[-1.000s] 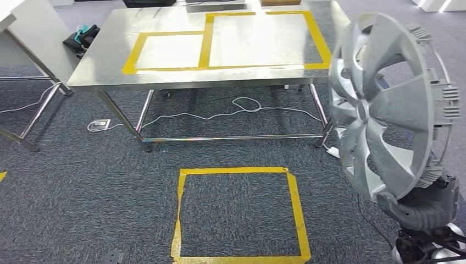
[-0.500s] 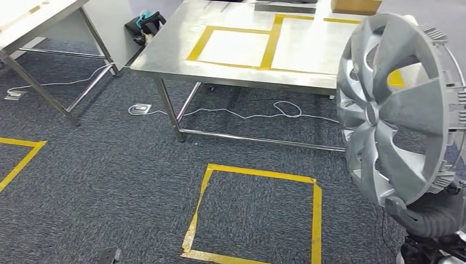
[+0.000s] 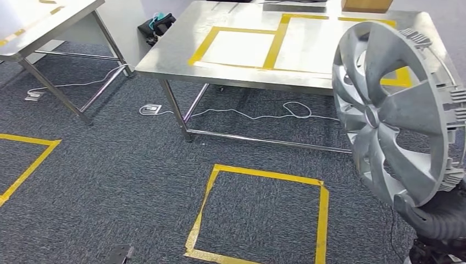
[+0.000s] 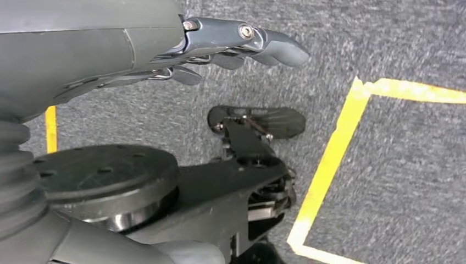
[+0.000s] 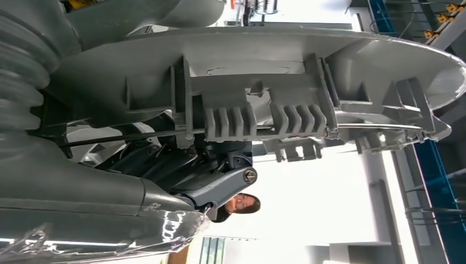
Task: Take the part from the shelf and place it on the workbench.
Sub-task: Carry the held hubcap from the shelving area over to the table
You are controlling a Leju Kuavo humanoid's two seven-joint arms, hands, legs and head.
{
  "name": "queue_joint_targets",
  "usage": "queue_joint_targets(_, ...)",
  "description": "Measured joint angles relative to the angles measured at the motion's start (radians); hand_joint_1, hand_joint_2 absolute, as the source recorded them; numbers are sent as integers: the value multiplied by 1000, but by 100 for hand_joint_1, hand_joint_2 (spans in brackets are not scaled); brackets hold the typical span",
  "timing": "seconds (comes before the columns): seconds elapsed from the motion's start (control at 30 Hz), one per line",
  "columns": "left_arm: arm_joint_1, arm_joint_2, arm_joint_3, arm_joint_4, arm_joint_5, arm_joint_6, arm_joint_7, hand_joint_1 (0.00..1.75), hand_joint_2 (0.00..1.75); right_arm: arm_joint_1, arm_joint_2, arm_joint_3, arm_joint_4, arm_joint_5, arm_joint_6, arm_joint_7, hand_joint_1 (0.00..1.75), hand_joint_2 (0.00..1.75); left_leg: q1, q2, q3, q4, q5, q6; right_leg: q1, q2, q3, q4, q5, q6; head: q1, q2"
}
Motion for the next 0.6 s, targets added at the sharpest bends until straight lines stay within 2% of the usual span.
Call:
queue_joint_targets(0.03, 0, 0, -2, 0, 0, -1, 0, 0, 175, -2, -1, 0, 0, 1, -1, 0, 175, 175, 1, 0, 1, -2, 1, -6, 1, 0, 0, 0, 0, -3, 0, 0)
queue_joint_targets(0.13, 1, -1, -5, 0, -1, -2, 0, 0, 175, -7, -5, 0, 0, 2, -3, 0, 175, 175, 6, 0, 1, -9, 4, -43, 4, -1, -3, 1, 0, -8, 0, 0)
queue_joint_targets(0.17, 1, -2, -5, 0, -2, -2, 1, 0, 175, -8, -5, 0, 0, 2, -4, 0, 175, 175, 6, 0, 1, -10, 2, -53, 3, -1, -3, -1, 0, -8, 0, 0)
queue_joint_targets(0.2, 1, -2, -5, 0, -4, -2, 2, 0, 175, -8, -6, 0, -2, 3, -5, 0, 175, 175, 5, 0, 0, -10, 0, -53, 1, -1, -3, -3, 1, -7, 0, 0)
queue_joint_targets(0.27, 1, -1, -9, 0, -10, -2, 3, 0, 175, -6, -8, 0, -7, 5, -8, 0, 175, 175, 1, 0, 2, -20, -5, -39, -4, -1, 0, -7, 11, 2, -1, 0)
queue_joint_targets(0.33, 1, -2, -13, 0, -13, 0, 5, 0, 175, -2, -11, 1, -14, 13, -17, 0, 175, 175, 0, 0, 17, -46, -6, -25, -6, -3, 3, 0, 26, 13, -1, 0)
queue_joint_targets(0.37, 1, -3, -15, 0, -13, 1, 6, 0, 175, -2, -12, 2, -16, 22, -26, 1, 175, 175, 2, 0, 28, -58, -5, -20, -5, -4, 0, 15, 24, 15, 0, 0)
queue_joint_targets(0.43, 2, -5, -17, 0, -13, 4, 8, 0, 175, -5, -17, 3, -18, 44, -47, 2, 175, 175, 6, 0, 46, -65, -3, -15, -6, -5, -31, 80, -23, 19, 3, 0)
queue_joint_targets(0.5, 4, -7, -18, 0, -13, 5, 9, 0, 175, -4, -23, 4, -18, 60, -59, 2, 175, 175, 9, 0, 52, -64, -5, -17, -8, -4, -91, 195, -82, 28, 5, 0)
queue_joint_targets(0.53, 4, -9, -19, 0, -12, 5, 10, 0, 175, -3, -25, 5, -17, 65, -62, 2, 175, 175, 11, 0, 55, -63, -8, -21, -11, -4, -116, 234, -95, 35, 5, 0)
queue_joint_targets(0.57, 5, -10, -19, 0, -11, 4, 10, 0, 175, -2, -27, 6, -17, 68, -65, 1, 175, 175, 16, 0, 59, -63, -12, -27, -15, -5, -126, 241, -87, 43, 5, 0)
queue_joint_targets(0.6, 6, -12, -19, 0, -10, 3, 10, 0, 175, -3, -29, 7, -17, 70, -67, 1, 175, 175, 22, -1, 65, -61, -18, -34, -21, -5, -117, 208, -59, 54, 5, 0)
